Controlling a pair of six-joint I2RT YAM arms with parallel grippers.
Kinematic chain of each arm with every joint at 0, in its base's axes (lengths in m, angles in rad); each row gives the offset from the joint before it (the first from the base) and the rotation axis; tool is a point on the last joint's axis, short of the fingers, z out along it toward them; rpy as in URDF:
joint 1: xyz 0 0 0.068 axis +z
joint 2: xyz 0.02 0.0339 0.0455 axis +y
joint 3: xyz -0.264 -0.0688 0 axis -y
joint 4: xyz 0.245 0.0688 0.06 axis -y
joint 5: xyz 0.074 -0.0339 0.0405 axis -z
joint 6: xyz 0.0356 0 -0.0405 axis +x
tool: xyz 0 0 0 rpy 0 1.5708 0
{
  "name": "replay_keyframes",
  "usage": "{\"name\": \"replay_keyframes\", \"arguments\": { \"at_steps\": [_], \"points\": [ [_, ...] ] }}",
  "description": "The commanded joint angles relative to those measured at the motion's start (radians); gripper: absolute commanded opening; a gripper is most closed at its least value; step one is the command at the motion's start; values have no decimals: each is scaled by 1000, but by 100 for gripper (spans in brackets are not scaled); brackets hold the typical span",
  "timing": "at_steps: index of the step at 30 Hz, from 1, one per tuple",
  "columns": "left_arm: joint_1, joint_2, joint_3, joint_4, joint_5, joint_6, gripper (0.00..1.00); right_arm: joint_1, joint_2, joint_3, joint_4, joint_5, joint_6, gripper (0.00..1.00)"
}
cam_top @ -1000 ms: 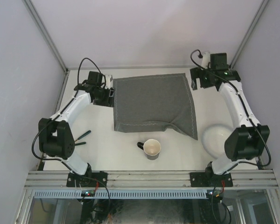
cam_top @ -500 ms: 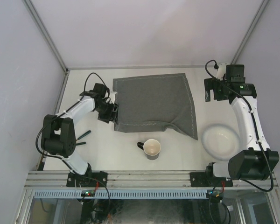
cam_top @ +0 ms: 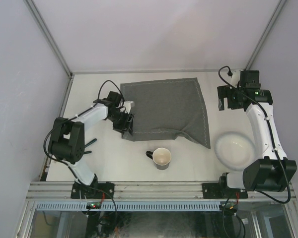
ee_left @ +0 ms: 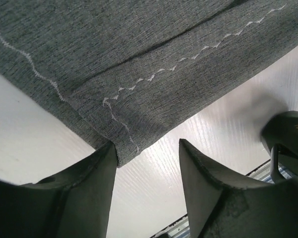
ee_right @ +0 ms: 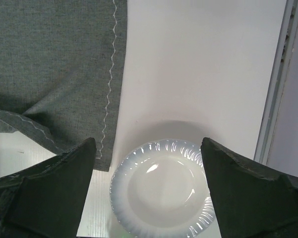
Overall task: Set the dinner table for one person
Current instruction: Flatten out the napkin at the center of the board.
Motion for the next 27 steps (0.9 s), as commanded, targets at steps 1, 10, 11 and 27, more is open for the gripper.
{"name": "replay_keyframes", "arguments": {
  "at_steps": [1,10,11,27],
  "points": [
    [-12,-12,-44,64,62,19,51,-8,-28,0,20,6,0,86],
    [-27,-27,-97,75,93,50,3,-10,-13,1,26,8,0,85],
    [-28,-43,-105,71,97,64,1,-12,-11,0,27,8,-1,85],
    [-28,-282,-148,-191,446,463,2,20,63,49,24,20,-20,86]
  ]
}}
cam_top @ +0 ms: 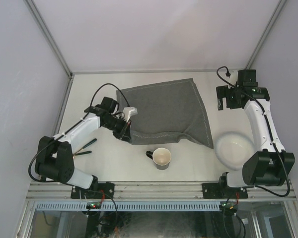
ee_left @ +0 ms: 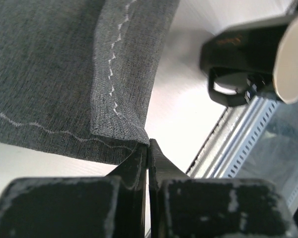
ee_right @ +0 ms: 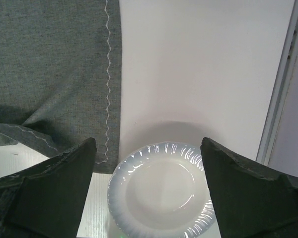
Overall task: Set the dinner table for one person
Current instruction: Flatten out the napkin at the center of the board.
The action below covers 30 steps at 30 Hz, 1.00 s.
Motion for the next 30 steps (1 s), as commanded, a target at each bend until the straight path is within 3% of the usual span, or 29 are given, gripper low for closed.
{"name": "replay_keyframes", "arguments": {
  "at_steps": [1,10,14,18,25,30],
  "points": [
    [-5,-13,8,-192,213,238,2,25,25,59,4,11,-21,86],
    [-6,-16,85,-461,306,479,1,148,133,145,-148,-124,-31,87],
    [-6,-27,90,-419,289,450,1,254,119,41,-110,-204,-47,86],
    [-6,-6,80,-379,274,414,1,352,145,-44,21,-166,-58,86],
    [-7,-34,90,-343,257,344,1,414,385,198,72,-162,-60,81],
    [-6,-92,69,-192,170,195,1,437,581,395,172,-85,-47,80]
  ]
}}
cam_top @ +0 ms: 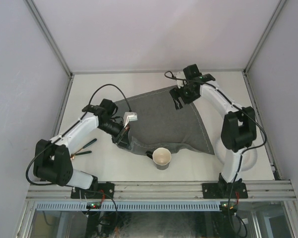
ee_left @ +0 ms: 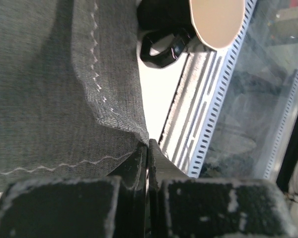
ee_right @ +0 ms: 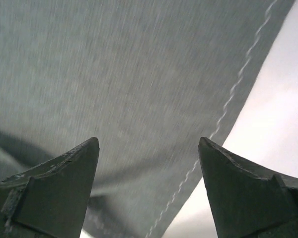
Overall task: Set the dinner table for one person
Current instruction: Flatten out the napkin at the center of the board.
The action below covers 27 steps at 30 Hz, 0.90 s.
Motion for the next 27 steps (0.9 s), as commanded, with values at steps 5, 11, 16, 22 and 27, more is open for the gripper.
{"name": "replay_keyframes", "arguments": {
  "at_steps": [5,11,16,22,27],
  "points": [
    [-4,-116,8,259,-168,-252,2,10,322,413,171,108,18,80],
    [-4,-145,33,235,-208,-256,3,1,506,638,125,75,17,80],
    [-4,-130,46,198,-223,-226,3,8,531,623,167,43,15,80],
    [-3,-76,64,183,-207,-234,3,41,563,637,171,-1,32,81],
    [-4,-80,63,199,-197,-250,3,45,572,629,180,-94,65,81]
  ]
}}
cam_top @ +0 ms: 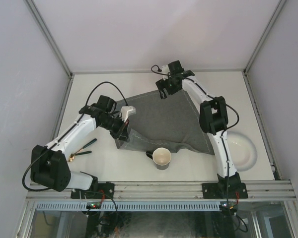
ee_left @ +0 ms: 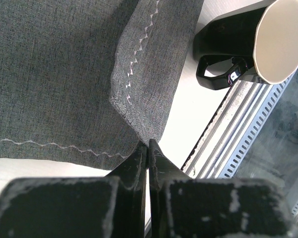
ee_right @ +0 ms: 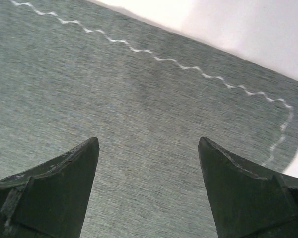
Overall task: Set the dinner table for one person
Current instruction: Flatten out the napkin at the center of the board.
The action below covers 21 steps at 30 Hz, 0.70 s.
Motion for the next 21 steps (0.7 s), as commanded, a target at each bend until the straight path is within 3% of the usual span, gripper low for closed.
{"name": "replay_keyframes", "arguments": {
  "at_steps": [1,12,21],
  "points": [
    [-4,-5,64,6,21,-19,3,13,6,38,46,-114,42,81],
    [-5,39,93,-13,27,-25,4,1,56,78,33,-256,97,81],
    [-12,61,138,-40,14,-39,9,-19,89,102,5,-269,127,82]
  ]
}}
